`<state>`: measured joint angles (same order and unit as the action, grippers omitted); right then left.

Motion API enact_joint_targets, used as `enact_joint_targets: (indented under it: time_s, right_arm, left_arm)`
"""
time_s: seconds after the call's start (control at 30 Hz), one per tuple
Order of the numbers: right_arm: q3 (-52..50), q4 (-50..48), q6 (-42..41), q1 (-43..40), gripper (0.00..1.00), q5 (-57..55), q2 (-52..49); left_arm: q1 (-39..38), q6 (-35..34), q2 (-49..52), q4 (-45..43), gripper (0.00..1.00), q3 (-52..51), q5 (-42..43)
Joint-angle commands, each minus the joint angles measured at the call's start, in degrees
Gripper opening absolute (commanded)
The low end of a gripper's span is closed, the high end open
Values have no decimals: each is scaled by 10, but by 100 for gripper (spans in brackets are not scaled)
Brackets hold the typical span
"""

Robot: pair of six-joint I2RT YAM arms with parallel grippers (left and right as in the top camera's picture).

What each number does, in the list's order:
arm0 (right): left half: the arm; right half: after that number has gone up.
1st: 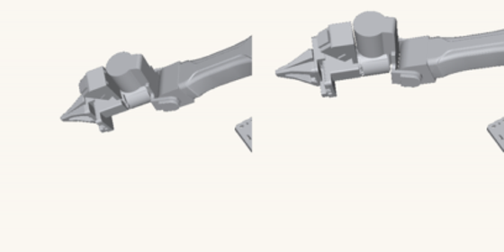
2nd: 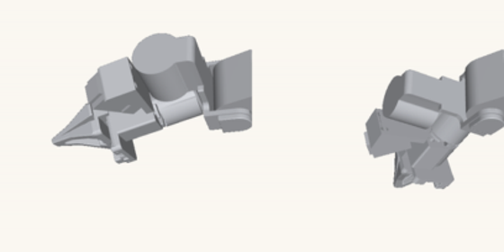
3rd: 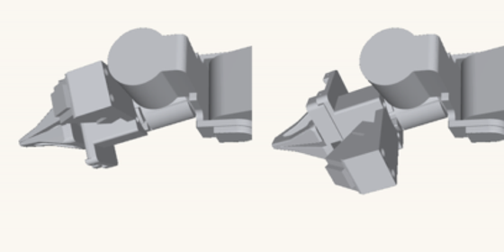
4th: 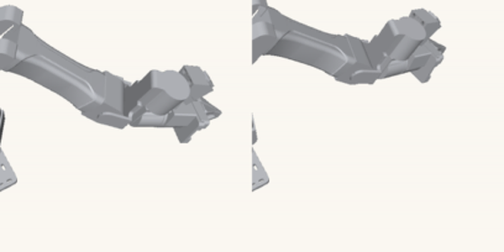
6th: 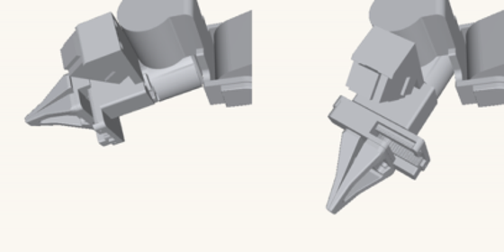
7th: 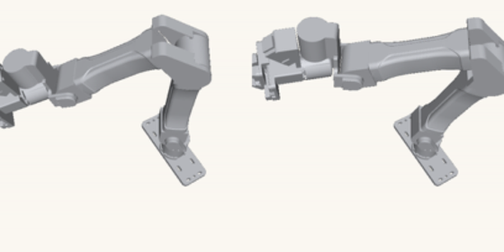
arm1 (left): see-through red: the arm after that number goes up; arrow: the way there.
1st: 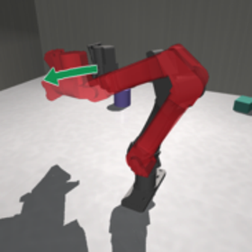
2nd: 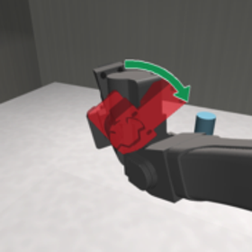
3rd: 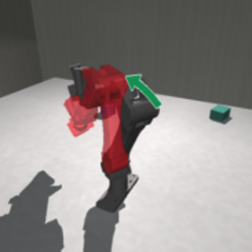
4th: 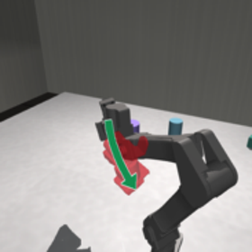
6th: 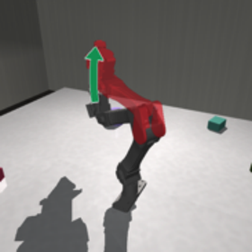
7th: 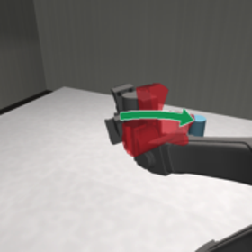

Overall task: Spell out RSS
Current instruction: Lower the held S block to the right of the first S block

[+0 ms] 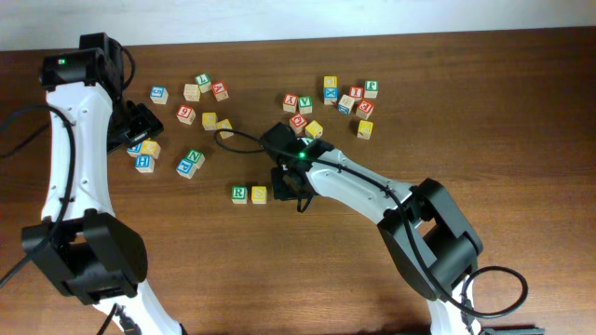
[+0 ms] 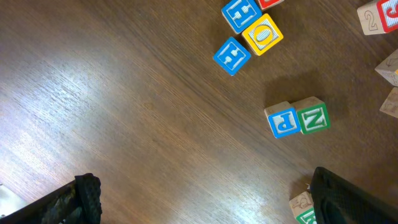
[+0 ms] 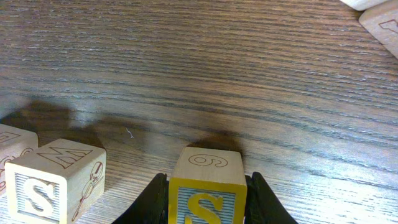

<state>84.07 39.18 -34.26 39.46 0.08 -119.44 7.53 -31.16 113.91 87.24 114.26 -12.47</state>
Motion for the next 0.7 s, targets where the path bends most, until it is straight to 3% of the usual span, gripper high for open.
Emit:
enact_joint_targets:
  time_s: [0.0, 0.67]
  right_arm:
    - [11, 0, -13, -1, 22, 6, -6]
    - [11, 0, -24, -1, 22, 7, -6]
  left_arm:
    - [2, -10, -8, 0, 99, 3, -3]
    - [2, -10, -8, 0, 99, 3, -3]
